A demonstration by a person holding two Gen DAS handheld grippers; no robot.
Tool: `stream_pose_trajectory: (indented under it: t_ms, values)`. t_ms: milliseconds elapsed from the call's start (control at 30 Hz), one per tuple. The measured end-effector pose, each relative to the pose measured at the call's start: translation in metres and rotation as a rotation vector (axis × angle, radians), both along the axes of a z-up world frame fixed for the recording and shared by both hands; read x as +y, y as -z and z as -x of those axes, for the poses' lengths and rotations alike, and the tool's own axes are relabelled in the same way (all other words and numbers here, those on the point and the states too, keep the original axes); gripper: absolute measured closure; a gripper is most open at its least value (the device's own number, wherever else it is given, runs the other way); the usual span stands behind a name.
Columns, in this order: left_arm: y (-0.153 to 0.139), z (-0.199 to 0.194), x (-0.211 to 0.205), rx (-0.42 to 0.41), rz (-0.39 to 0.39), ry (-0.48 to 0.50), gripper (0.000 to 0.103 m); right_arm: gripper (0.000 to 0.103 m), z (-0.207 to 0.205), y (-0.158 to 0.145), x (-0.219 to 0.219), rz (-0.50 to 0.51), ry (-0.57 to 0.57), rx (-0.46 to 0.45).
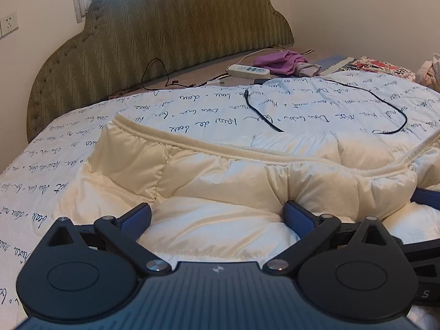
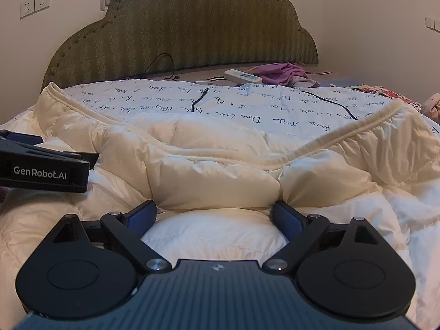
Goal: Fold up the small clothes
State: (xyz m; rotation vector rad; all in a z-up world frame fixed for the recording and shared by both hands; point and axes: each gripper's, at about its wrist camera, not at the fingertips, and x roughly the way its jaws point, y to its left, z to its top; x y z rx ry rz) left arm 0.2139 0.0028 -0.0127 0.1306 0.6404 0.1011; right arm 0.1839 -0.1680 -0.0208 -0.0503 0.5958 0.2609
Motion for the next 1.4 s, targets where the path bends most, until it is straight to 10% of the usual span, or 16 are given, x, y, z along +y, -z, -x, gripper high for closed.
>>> stream_pose_trajectory:
  t_ms: [733,1067,1400]
  values:
    - [0.019,0.002,-0.002,-0.048,-0.013,0.001,0.000,0.009,0.004,-0.013,0.001,0.001,0.031,0.008]
    - [-0.023,0.025,-0.015,-0.154,0.000,0.021,0.000,0.000,0.102,-0.066,-0.099,-0.212,0.229,-0.166]
    - [-0.017,-0.009,-0.049,-0.138,-0.167,0.028,0.000,0.000,0.170,-0.013,-0.213,-0.587,0.554,0.005]
